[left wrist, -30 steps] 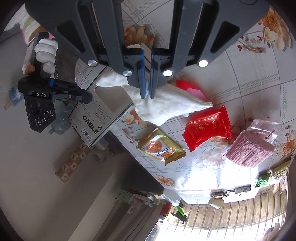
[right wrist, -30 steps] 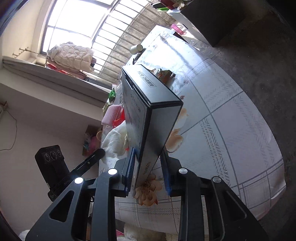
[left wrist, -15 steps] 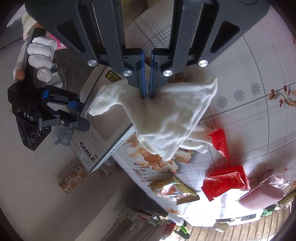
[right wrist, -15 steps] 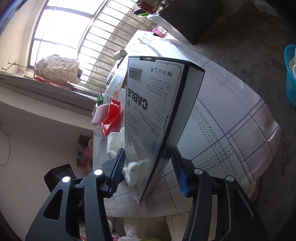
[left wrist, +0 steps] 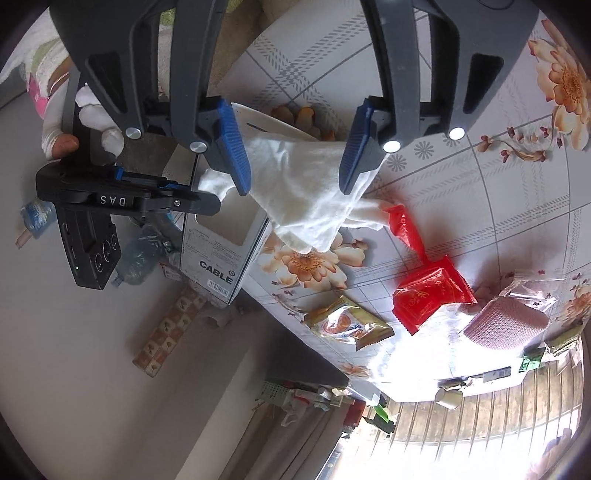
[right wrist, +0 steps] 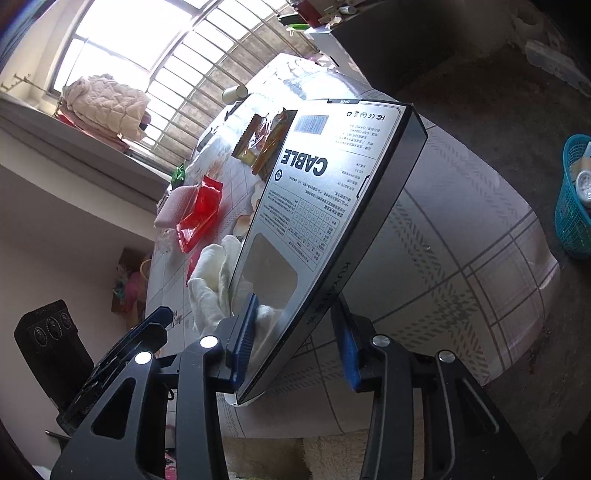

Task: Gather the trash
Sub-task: 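Lift the white glove and CABLE box off the table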

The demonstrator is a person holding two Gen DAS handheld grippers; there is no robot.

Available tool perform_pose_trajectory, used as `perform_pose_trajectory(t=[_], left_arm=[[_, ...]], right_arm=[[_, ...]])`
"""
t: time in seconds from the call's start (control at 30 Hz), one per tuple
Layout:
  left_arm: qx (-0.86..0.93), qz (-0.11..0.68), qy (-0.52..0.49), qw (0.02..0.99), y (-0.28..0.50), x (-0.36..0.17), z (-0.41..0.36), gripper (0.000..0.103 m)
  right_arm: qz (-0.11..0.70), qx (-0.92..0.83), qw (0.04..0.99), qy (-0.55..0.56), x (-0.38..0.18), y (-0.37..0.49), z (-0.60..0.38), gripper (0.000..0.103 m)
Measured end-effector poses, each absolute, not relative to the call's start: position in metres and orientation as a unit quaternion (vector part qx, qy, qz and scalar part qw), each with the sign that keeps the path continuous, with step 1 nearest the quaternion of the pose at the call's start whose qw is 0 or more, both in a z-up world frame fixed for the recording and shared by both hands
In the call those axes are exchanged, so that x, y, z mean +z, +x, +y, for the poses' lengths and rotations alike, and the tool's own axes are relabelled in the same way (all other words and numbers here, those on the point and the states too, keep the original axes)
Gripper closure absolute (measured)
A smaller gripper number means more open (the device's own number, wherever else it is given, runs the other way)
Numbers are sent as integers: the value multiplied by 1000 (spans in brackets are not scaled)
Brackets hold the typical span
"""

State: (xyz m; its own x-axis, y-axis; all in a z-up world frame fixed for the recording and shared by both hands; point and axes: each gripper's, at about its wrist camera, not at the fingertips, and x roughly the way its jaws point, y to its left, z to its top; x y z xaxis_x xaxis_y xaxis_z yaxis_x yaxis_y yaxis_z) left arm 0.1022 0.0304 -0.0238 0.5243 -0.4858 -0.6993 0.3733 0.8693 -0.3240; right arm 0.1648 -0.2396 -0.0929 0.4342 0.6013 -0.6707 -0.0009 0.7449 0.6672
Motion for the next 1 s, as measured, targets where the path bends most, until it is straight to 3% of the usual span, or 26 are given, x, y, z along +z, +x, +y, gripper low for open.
perform_pose_trajectory(t=[0.07, 0.23, 0.37, 0.63, 1.0], left_arm=[[-253, 436, -48, 862, 109, -29, 20, 45], [-251, 468, -21, 847, 124, -50, -1, 46], [-251, 478, -50, 840, 131, -55, 1, 62], [-246, 475, -61, 842, 132, -52, 2, 85], [-255, 452, -76, 852, 126, -33, 2, 94]], right_arm=[[497, 194, 789, 304, -93, 165, -240, 64], [494, 211, 778, 324, -95, 167, -244, 67], [493, 215, 772, 338, -101, 165, -250, 67], [489, 216, 749, 390, -120, 164, -269, 66], [478, 231, 721, 445, -133, 162, -278, 66]])
